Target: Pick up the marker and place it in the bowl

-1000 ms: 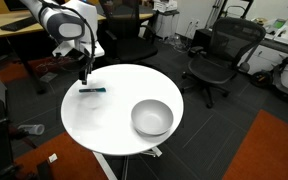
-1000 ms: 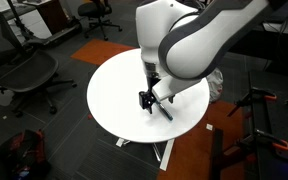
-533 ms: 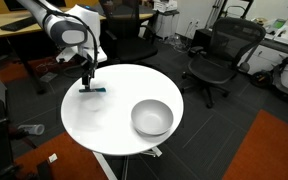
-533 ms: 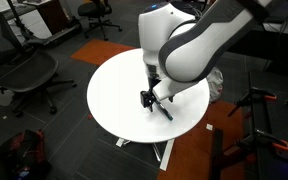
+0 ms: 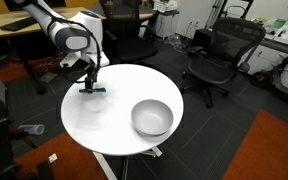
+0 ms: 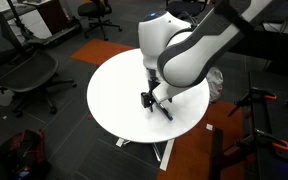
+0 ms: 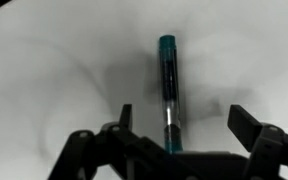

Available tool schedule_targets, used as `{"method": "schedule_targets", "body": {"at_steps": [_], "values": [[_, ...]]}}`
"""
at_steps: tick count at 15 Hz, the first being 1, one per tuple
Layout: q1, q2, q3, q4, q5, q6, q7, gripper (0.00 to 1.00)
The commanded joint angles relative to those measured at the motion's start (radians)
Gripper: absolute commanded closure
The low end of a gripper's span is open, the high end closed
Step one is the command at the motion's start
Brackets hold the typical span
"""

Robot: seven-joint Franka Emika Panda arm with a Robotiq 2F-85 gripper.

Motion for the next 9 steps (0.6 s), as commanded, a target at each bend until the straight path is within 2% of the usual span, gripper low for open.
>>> {"method": "schedule_targets", "body": {"at_steps": [1, 9], "values": [[0.025, 0.024, -0.024, 0.028, -0.024, 0.012, 0.023, 0.32], [0.024, 0.041, -0.035, 0.051, -0.022, 0.003, 0.018, 0.95]]}}
